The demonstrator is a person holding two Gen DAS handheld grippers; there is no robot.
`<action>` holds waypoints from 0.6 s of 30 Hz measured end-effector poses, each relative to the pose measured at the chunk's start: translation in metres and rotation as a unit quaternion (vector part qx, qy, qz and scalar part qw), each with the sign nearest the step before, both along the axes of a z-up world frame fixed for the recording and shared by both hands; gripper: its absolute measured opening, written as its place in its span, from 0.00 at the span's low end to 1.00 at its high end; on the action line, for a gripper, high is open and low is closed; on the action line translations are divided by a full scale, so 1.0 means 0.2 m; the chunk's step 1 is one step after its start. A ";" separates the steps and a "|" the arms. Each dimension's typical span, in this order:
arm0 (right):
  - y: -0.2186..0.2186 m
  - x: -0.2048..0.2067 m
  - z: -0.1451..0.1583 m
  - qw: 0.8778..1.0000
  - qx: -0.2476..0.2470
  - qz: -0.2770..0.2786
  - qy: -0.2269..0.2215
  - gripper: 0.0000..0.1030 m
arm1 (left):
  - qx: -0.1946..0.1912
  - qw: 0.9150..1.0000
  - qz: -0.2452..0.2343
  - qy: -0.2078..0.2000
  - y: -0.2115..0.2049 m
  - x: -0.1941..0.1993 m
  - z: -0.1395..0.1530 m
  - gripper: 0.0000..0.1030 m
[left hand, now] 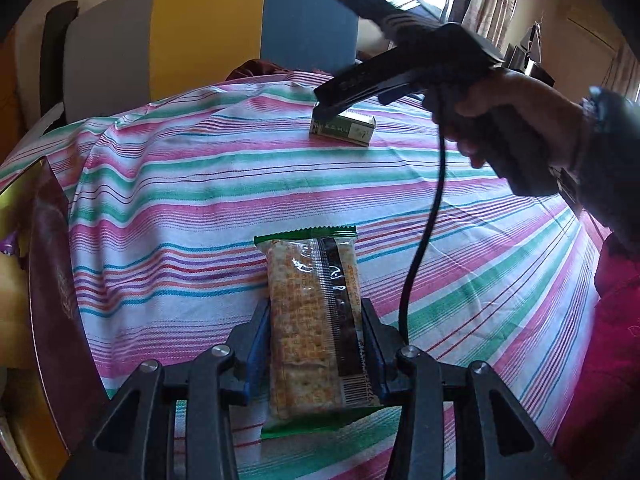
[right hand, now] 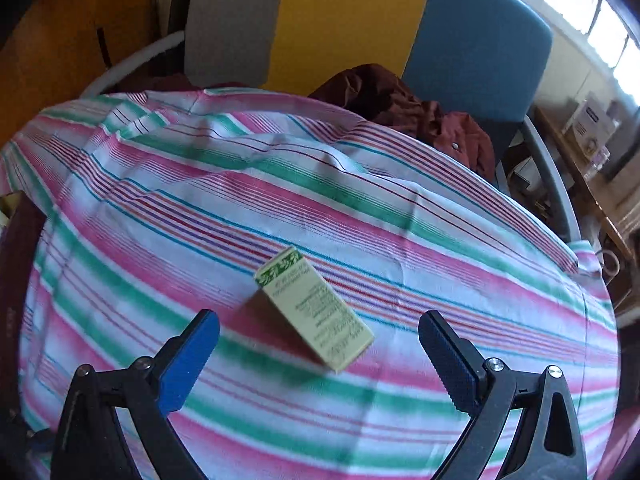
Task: Organize objects
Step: 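Grasp the cracker bar with the left gripper while the right gripper grasps the small green box, then carry the cracker bar into the tray and release it with the left gripper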
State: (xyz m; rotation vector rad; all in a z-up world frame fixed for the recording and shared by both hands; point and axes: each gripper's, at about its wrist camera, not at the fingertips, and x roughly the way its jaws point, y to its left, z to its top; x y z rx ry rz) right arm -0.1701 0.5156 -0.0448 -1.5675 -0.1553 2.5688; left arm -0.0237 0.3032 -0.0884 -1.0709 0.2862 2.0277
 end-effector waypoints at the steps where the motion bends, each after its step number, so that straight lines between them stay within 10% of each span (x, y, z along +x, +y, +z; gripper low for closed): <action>1: 0.00 -0.02 -0.02 1.000 0.002 0.002 -0.006 0.89 | 0.001 1.000 0.000 0.001 0.00 0.00 0.00 0.40; 5: 0.00 -0.02 -0.10 0.999 -0.001 -0.011 -0.037 0.30 | 0.002 1.000 0.001 0.002 0.00 0.00 0.00 0.40; 18: -0.10 0.71 -0.12 0.993 -0.055 -0.098 -0.045 0.29 | 0.005 1.000 0.008 0.008 0.01 0.00 -0.01 0.40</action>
